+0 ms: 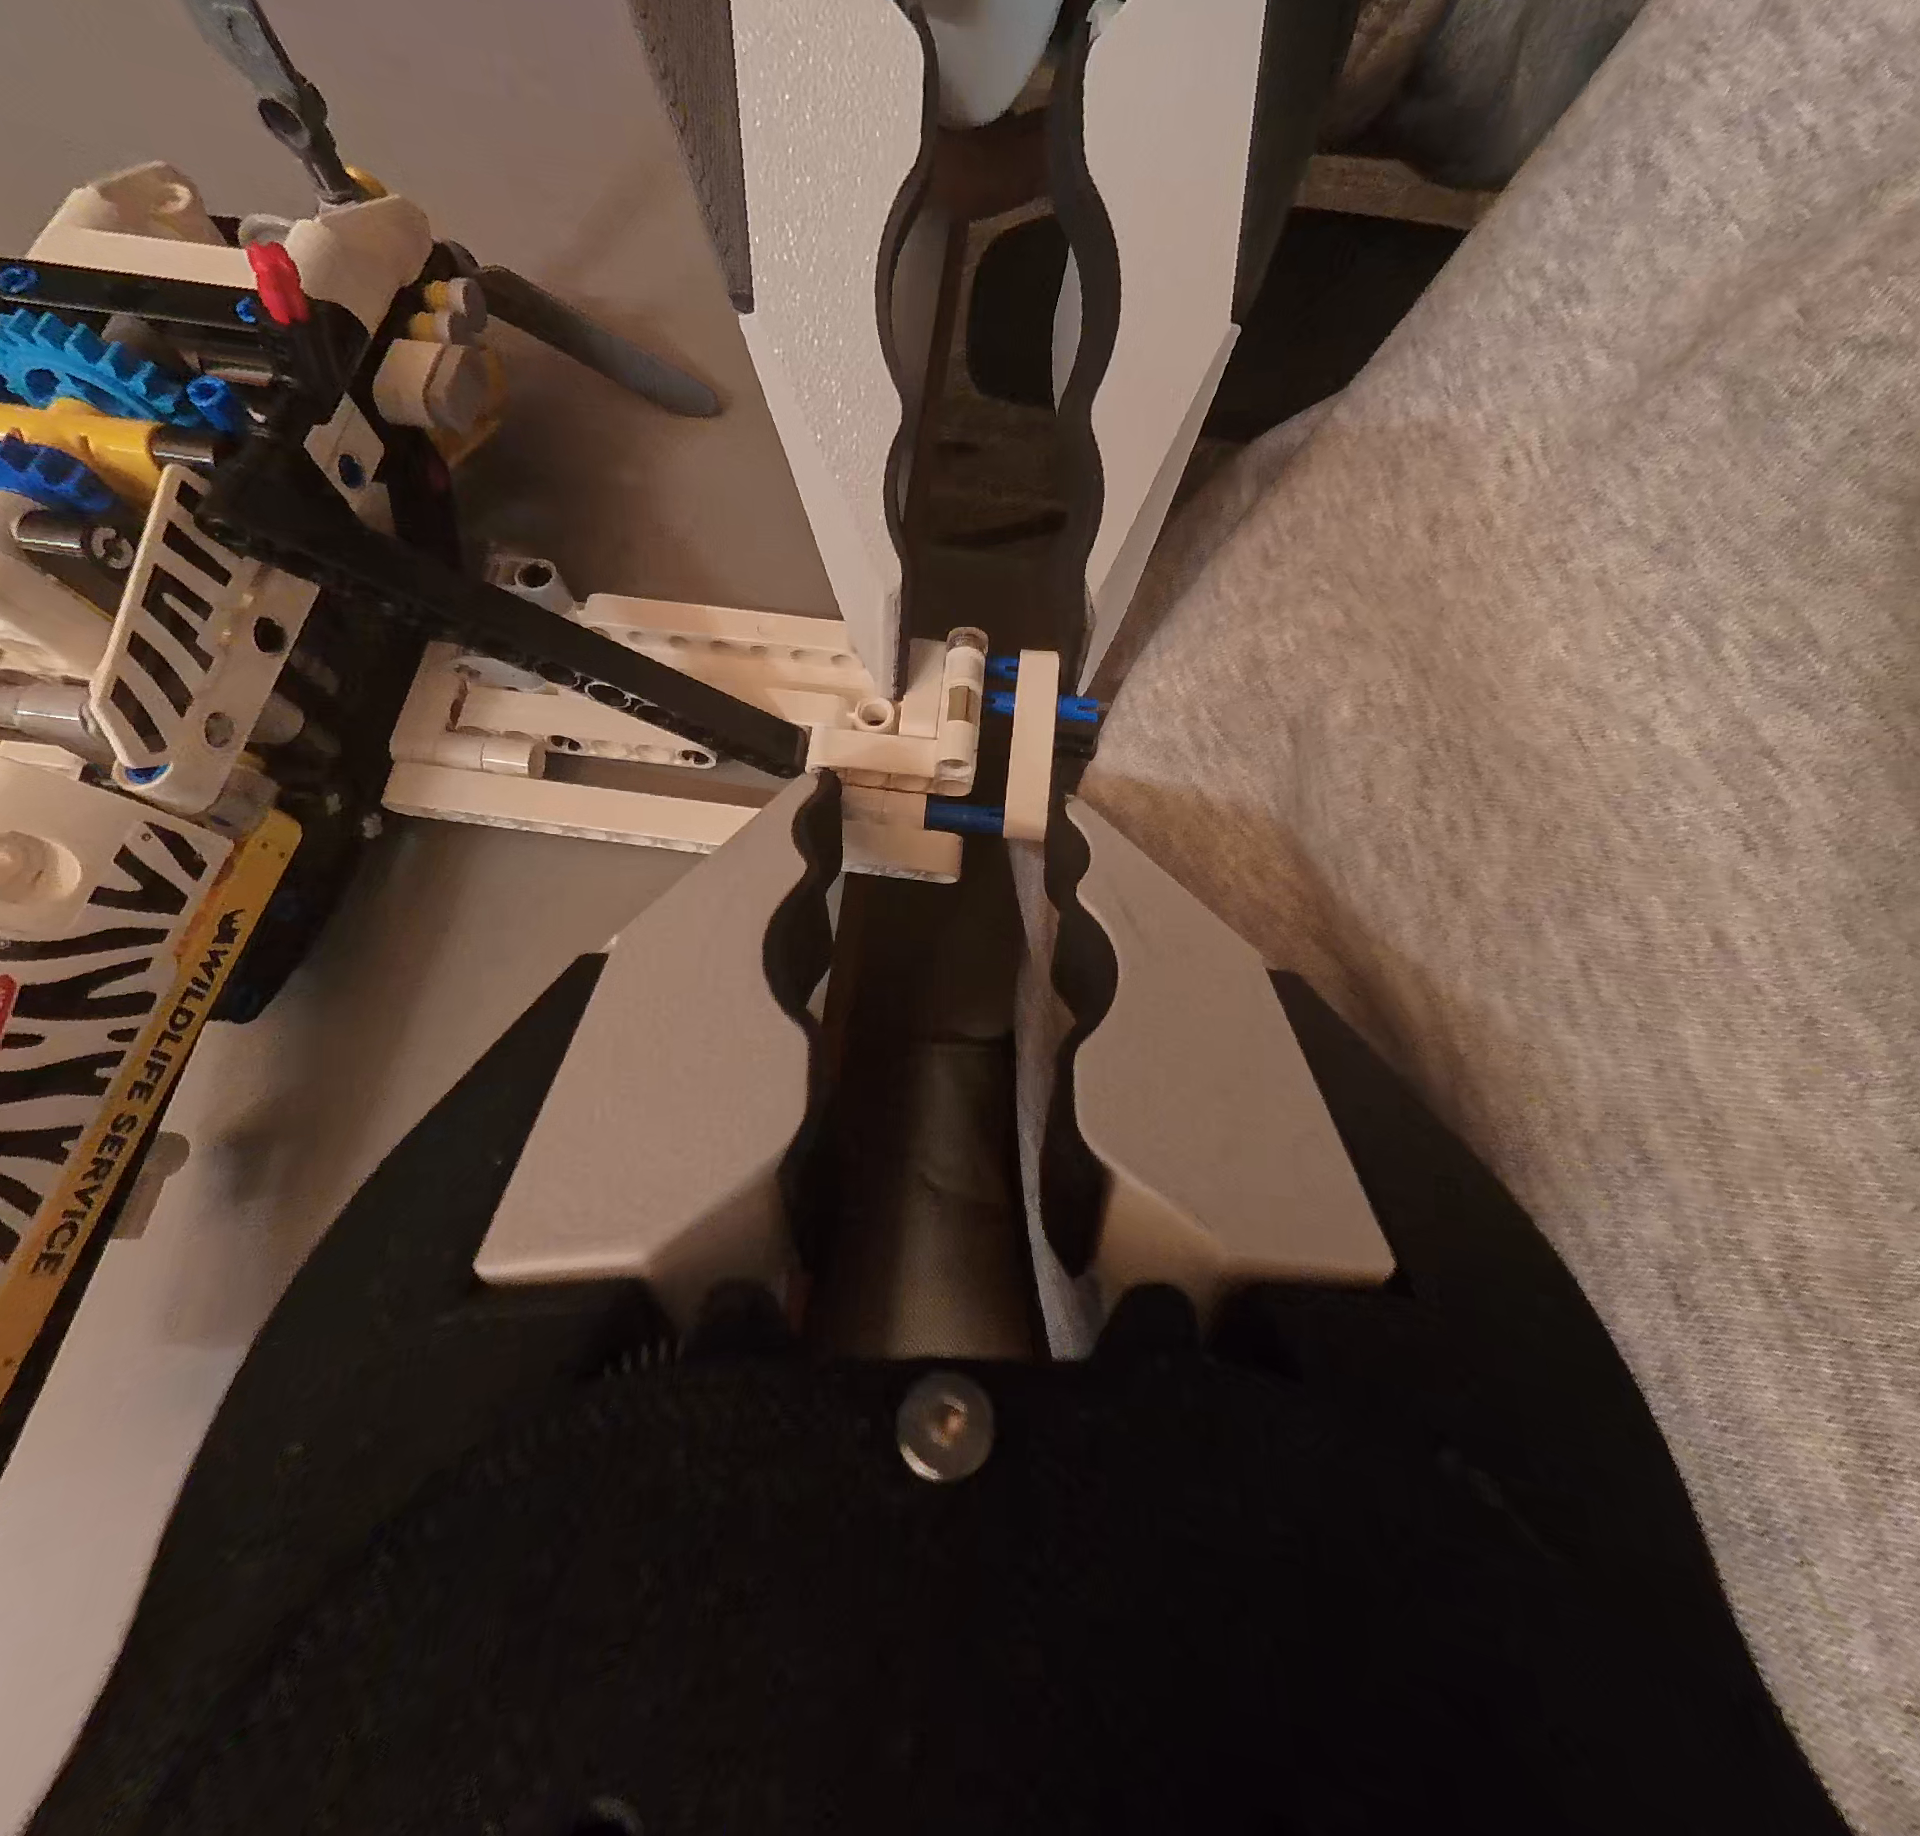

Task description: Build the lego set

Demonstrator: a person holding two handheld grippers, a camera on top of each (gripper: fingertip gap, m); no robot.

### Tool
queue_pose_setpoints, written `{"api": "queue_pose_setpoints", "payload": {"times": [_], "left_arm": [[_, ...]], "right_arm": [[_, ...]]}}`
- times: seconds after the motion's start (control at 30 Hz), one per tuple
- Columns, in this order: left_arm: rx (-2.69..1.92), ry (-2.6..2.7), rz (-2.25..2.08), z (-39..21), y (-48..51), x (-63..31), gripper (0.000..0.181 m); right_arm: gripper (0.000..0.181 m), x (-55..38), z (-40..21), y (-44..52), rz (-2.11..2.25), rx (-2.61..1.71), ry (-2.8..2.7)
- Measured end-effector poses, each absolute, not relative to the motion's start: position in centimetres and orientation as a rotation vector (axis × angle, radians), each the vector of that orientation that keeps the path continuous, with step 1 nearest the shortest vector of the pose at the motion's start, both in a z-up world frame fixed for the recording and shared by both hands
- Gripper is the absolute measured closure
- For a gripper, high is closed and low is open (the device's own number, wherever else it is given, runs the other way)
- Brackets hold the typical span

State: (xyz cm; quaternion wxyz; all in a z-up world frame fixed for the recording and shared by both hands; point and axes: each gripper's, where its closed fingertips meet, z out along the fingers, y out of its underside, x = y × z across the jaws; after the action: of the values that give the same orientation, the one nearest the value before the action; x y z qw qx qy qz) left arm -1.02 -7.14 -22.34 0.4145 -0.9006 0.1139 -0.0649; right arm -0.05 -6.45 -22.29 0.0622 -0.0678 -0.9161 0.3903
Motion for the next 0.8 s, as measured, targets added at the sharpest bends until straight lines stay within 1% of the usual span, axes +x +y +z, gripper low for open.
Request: {"api": "queue_pose_setpoints", "payload": {"times": [0.23, 0.33, 0.4, 0.5, 0.57, 0.6, 0.73, 0.8], "left_arm": [[-2.245, 0.273, -0.189, -22.2, -7.1, -1.0, 0.144], [-2.230, 0.234, -0.238, -22.0, -7.1, -0.8, 0.140], [-2.225, 0.202, -0.247, -21.9, -7.1, -0.8, 0.136], [-2.217, 0.191, -0.198, -21.7, -7.3, -0.9, 0.121], [-2.222, 0.163, -0.149, -21.7, -7.4, -1.3, 0.106], [-2.230, 0.148, -0.123, -21.9, -7.6, -1.4, 0.103], [-2.188, 0.054, -0.037, -21.4, -8.1, -2.1, 0.100], [-2.140, -0.024, -0.029, -20.9, -8.4, -2.4, 0.103]], "right_arm": [[0.152, -0.1, -22.3, -6.3, 1.196, -0.220, -2.773], [0.152, 0.0, -22.3, -6.2, 1.211, -0.230, -2.775], [0.152, 0.0, -22.2, -6.3, 1.222, -0.237, -2.770], [0.152, 0.0, -22.2, -6.5, 1.240, -0.244, -2.762], [0.152, -0.2, -22.3, -6.6, 1.253, -0.252, -2.756], [0.152, -0.2, -22.3, -6.7, 1.258, -0.258, -2.752], [0.152, -0.1, -22.4, -7.1, 1.254, -0.280, -2.733], [0.152, -0.1, -22.4, -7.2, 1.247, -0.290, -2.726]]}}
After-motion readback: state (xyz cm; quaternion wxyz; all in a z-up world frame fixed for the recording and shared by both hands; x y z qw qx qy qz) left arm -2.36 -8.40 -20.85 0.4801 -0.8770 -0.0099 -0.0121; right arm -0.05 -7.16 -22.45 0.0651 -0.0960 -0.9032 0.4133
